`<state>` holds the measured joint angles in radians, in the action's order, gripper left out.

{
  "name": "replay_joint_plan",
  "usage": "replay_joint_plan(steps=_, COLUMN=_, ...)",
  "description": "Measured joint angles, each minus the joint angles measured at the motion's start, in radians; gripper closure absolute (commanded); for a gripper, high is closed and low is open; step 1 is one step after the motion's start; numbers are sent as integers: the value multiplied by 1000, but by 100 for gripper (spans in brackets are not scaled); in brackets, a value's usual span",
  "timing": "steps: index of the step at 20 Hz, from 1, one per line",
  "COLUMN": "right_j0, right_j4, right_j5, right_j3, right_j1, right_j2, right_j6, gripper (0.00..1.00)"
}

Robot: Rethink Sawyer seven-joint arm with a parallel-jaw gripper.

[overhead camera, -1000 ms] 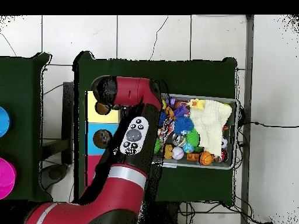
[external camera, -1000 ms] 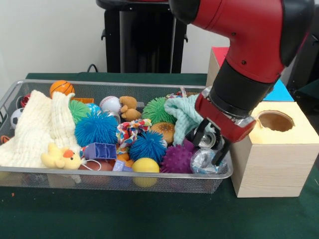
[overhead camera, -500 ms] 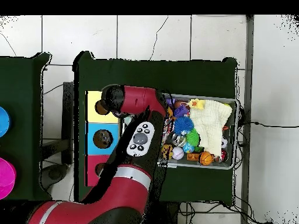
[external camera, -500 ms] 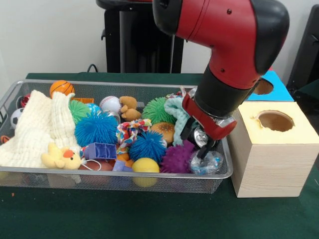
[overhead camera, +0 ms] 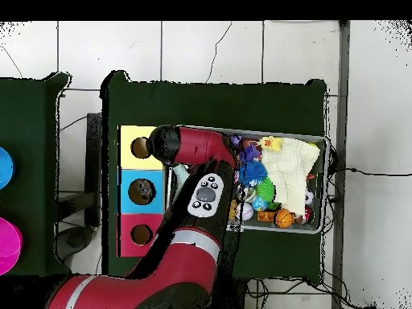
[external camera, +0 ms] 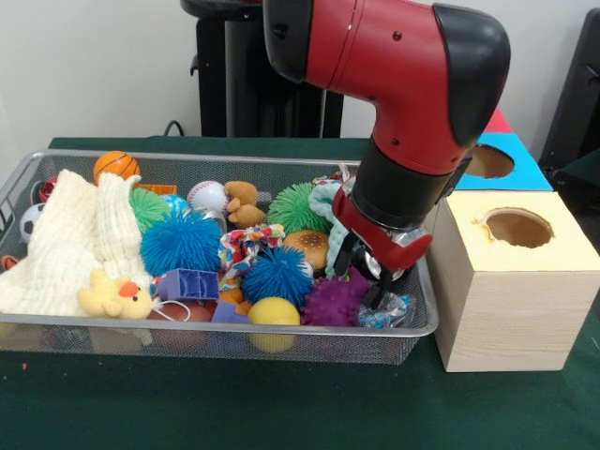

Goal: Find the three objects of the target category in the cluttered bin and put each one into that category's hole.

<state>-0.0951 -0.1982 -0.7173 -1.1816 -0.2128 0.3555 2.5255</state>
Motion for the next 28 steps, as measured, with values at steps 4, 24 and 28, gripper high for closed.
replay_joint_plan(steps=4, right_j0=16, right_j4=1, right_j5=6, right_j3=-22, right_j1=-17, right_j2=-25, right_j6=0, gripper=0)
replay_joint_plan(steps=24, right_j0=29, right_j4=-5, right_j5=-5, right_j3=-12, right_j1=-76, right_j2=-125, right_j6=0, gripper=0)
replay_joint_plan(steps=28, right_j0=24, right_j4=-4, right_j5=-5, right_j3=32, right_j1=-62, right_j2=-146, right_j6=0, gripper=0)
